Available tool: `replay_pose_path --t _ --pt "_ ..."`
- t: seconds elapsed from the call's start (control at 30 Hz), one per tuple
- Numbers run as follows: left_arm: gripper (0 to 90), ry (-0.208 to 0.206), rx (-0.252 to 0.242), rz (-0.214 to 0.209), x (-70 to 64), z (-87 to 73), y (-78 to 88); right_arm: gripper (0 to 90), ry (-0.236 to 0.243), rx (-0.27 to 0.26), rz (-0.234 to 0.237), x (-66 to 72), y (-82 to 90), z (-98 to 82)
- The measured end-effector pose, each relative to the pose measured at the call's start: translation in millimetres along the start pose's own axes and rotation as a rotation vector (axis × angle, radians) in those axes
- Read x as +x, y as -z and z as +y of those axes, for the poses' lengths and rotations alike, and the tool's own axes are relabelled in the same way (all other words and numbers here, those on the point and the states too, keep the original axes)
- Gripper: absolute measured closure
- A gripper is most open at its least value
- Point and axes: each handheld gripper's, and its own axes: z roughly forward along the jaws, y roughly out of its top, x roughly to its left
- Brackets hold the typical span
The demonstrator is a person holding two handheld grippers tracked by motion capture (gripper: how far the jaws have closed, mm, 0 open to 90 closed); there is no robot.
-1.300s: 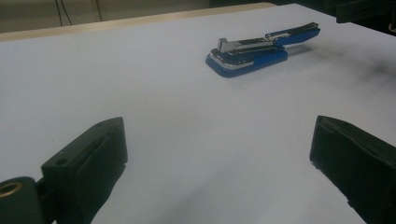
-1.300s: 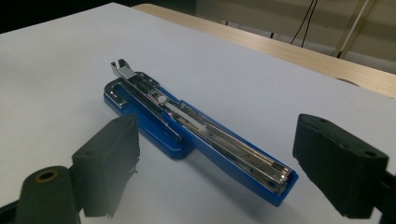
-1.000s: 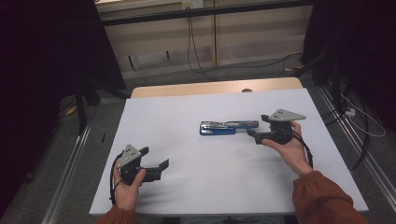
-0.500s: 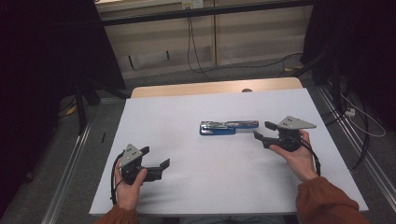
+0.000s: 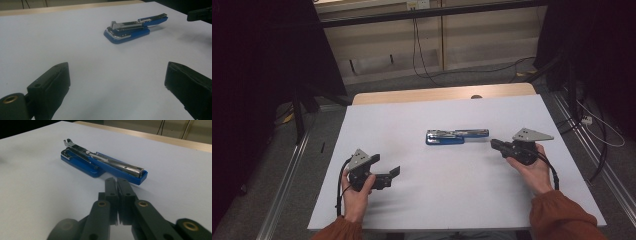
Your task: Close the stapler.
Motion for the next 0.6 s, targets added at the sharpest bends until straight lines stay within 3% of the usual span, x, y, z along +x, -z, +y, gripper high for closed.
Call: replay_pose_path --t 0.1,0.2,0.27,0.3,0.33,0.4,0.47,0.6 --pt "6.5 -0.027 -0.018 -0.028 -5.5 4.5 -6.8 90.0 0.032 -0.005 -0.011 2.6 1.1 0.9" --pt "6.5 -0.063 0.031 -0.046 -16.9 12.2 -17.0 90.0 0.040 0.005 -0.015 1.9 0.9 0.5" --pt "7.2 -0.054 0.026 -0.083 -22.4 15.5 -20.8 90.0 0.029 0.008 -0.011 1.4 0.5 -0.8" --pt "7.2 -0.050 0.018 -0.122 -23.8 17.0 -22.4 90.0 0.026 0.009 -0.010 1.7 0.1 -1.0" --pt "6.5 -0.052 0.012 -0.129 -25.0 17.9 -24.4 90.0 0.030 0.012 -0.007 1.8 -0.4 -1.0" --pt "7.6 -0.041 0.049 -0.097 -27.7 20.4 -30.7 90.0 0.032 0.011 -0.003 2.6 -1.3 -0.6" --pt "8.0 -0.021 0.056 -0.112 -27.5 21.3 -39.0 90.0 0.037 0.011 0.004 3.0 -2.8 -0.5" --pt "12.5 -0.043 0.050 -0.098 -26.5 24.8 -52.5 90.0 0.040 0.021 0.008 2.9 -6.4 -1.1"
